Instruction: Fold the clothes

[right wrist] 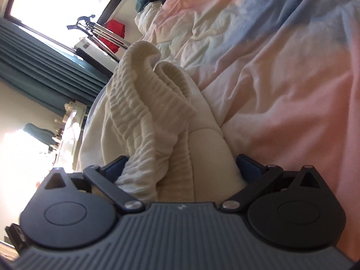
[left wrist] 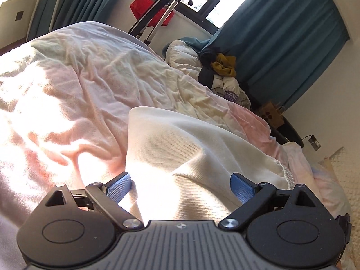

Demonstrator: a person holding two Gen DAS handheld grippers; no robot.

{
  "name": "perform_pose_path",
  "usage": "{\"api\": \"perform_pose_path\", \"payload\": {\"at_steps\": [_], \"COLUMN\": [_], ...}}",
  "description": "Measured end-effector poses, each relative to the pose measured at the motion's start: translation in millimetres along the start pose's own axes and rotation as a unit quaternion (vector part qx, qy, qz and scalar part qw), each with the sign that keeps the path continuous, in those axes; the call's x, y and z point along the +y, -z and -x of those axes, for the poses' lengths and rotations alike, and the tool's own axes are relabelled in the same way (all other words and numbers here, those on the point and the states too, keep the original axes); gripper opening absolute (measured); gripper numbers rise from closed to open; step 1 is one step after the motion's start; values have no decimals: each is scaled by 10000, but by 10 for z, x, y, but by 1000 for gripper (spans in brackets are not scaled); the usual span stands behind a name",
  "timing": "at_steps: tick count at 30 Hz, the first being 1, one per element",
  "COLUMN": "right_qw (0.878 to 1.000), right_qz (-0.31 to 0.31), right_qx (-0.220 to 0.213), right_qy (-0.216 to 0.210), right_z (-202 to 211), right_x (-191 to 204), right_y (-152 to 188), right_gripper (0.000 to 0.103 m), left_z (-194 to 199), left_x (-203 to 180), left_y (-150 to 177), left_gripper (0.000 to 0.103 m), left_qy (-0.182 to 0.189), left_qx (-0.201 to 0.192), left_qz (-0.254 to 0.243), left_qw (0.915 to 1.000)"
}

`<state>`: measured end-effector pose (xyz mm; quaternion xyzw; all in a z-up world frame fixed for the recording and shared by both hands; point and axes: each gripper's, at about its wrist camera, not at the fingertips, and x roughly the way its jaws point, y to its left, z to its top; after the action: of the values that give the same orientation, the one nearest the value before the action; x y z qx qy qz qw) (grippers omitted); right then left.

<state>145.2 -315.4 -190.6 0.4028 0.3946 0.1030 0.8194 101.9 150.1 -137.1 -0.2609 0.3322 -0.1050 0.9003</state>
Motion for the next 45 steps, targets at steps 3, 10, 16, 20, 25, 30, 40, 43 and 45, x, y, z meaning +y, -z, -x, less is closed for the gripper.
{"api": "perform_pose_path", "payload": {"at_steps": [3,10,16,20,25,30,40,43,45], "right_qw": [9999,9988,9915,9954,9979,9961,9931,9904,9880], "right_qz": [142,153,514,577,470,570,1065,1165,1243], "right_qx": [32,211,101,169,341,93,-190,-337,-498], "right_qy": [11,-423,-1193,-749,-288,-663,-448,-660,-764], "right_z": [-98,-189,55,-98,-336,-155,45,254,433], "right_x": [50,116,379,352,235,325,537,695,793], "right_y": [-3,-59,-88,-84,-68,-81,-103,-174,-246], "right_gripper": [103,103,103,103,103,93,47,44,44], "left_z": [-102,-265,-264,-297,-297,-283,-64,86,149], "left_x": [50,226,270,217,185,204,-89,-293,-483], "left_y": [-5,26,79,127,155,154,60,-45,-126], "left_gripper": [97,97,97,97,96,91,48,42,41], "left_qy": [-16,80,27,39,23,13,-107,48,144], "left_qx": [97,513,550,592,563,507,220,135,129], "left_qz": [-11,362,482,382,308,355,-23,-42,-72], "left_qw": [10000,9980,9973,9975,9979,9981,9997,9999,9998]}}
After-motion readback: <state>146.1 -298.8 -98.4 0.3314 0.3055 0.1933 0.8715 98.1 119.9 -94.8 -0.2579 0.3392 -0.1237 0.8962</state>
